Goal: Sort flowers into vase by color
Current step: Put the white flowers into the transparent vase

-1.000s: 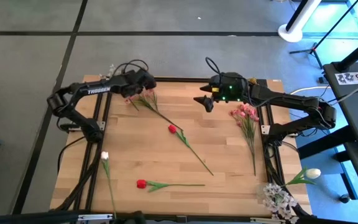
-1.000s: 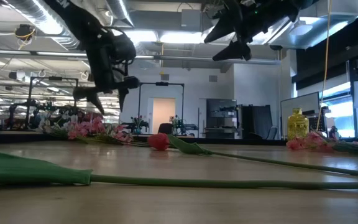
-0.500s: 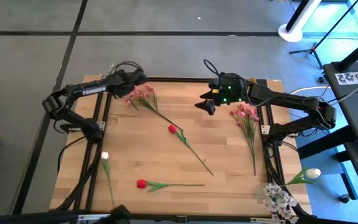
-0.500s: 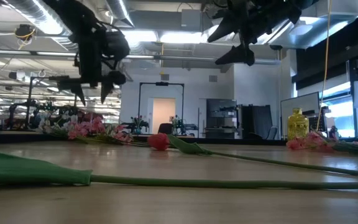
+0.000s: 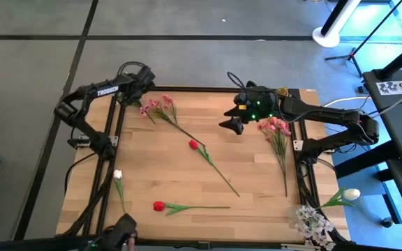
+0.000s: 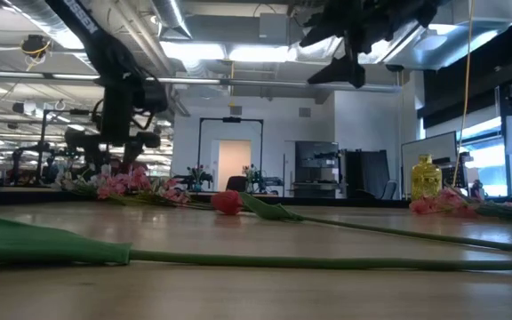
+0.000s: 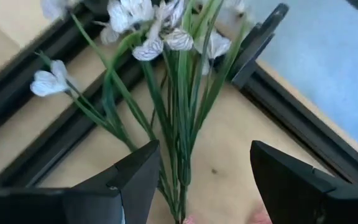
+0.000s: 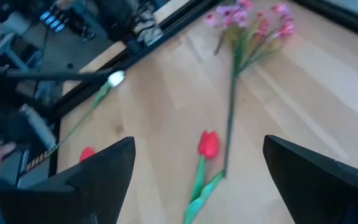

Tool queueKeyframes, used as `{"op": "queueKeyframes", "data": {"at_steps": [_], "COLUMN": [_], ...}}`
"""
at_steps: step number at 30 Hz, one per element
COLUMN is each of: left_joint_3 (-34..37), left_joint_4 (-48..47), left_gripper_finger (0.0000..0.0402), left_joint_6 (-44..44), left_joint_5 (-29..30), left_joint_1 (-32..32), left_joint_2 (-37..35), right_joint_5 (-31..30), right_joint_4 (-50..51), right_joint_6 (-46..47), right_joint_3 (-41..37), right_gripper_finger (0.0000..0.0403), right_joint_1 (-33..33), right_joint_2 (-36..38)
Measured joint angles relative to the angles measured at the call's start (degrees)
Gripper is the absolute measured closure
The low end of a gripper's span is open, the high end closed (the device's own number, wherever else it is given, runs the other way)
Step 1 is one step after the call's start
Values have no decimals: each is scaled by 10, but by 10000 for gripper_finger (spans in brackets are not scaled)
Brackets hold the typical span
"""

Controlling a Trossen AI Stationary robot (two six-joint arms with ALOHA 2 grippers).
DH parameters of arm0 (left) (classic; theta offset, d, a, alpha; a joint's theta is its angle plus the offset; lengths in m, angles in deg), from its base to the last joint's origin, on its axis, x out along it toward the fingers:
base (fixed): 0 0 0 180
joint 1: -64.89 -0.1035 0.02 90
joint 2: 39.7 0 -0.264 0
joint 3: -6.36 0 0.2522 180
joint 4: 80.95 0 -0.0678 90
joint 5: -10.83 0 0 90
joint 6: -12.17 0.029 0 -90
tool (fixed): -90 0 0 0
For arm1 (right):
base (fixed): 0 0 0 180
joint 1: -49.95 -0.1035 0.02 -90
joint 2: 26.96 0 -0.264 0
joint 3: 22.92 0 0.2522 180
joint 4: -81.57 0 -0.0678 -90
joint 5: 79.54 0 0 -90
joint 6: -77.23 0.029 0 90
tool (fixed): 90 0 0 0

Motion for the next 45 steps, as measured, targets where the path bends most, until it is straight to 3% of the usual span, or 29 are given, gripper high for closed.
{"op": "queueKeyframes", "data": {"at_steps": [8, 17, 21, 26, 30, 35, 42, 45], "left_joint_3": [0, -5, -5, -5, -4, -4, -4, -4], "left_joint_4": [-21, 14, 15, 5, -7, -16, 23, 97], "left_gripper_finger": [159, 175, 240, 370, 387, 392, 394, 395], "left_joint_6": [-57, -55, -71, -79, -58, -16, 60, 152], "left_joint_5": [11, -8, 5, -3, 8, 63, 196, 233], "left_joint_1": [-18, 6, 11, 14, 31, 65, 222, 318], "left_joint_2": [39, 120, 128, 121, 57, -82, -285, -345], "right_joint_5": [-34, -75, -60, -45, -46, -41, -14, 6], "right_joint_4": [1, 11, -1, 16, 47, 22, -75, -80], "right_joint_6": [-1, -6, -19, -51, -118, -158, -184, -152], "right_joint_3": [0, 0, 0, 15, 50, 76, 79, 79], "right_gripper_finger": [52, 52, 52, 52, 52, 52, 52, 52], "right_joint_1": [-10, -9, -10, -10, -10, -10, -10, -10], "right_joint_2": [0, 1, 1, 7, 22, 42, 57, 63]}}
